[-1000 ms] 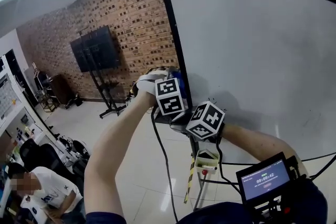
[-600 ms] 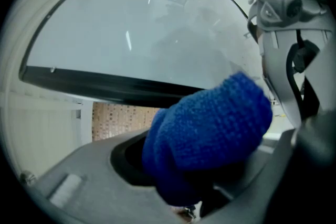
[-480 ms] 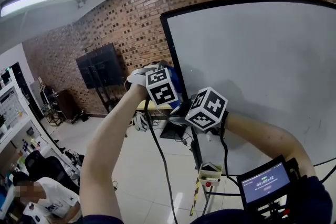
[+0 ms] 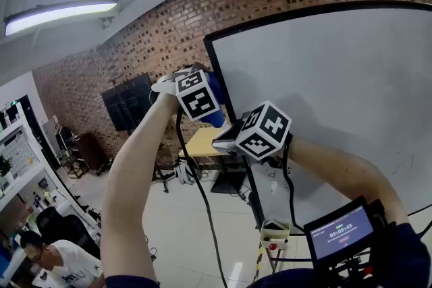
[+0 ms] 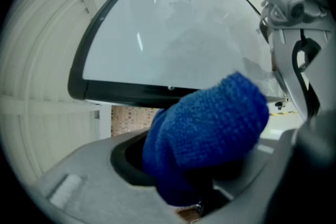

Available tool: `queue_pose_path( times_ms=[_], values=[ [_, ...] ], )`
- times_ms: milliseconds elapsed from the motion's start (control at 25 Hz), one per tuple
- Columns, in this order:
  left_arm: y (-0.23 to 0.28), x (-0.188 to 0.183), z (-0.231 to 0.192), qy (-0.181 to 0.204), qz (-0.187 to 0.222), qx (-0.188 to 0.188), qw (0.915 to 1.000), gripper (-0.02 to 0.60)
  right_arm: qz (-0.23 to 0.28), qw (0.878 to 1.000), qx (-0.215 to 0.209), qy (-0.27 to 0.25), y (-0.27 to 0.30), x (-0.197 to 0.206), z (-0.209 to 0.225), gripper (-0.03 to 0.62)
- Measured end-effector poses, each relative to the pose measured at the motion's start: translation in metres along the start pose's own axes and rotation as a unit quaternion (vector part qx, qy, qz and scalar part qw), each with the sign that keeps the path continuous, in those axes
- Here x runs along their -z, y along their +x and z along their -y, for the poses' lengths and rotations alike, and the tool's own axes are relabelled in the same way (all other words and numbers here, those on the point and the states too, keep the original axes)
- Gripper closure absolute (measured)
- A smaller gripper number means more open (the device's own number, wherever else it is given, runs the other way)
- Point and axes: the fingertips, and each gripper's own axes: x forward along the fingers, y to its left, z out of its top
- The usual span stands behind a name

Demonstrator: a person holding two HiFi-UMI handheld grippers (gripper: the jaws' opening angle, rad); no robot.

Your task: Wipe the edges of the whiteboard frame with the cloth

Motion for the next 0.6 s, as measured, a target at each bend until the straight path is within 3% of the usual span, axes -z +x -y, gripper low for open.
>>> queue_pose_path(
  times_ms=[600],
  values=[
    [-0.033,-0.011,-0.110,-0.004,0.016,-0.078,0.9968,0.371,0.042,0.999,0.023,0.004,-0.018,-0.047,0.016,0.583]
  ],
)
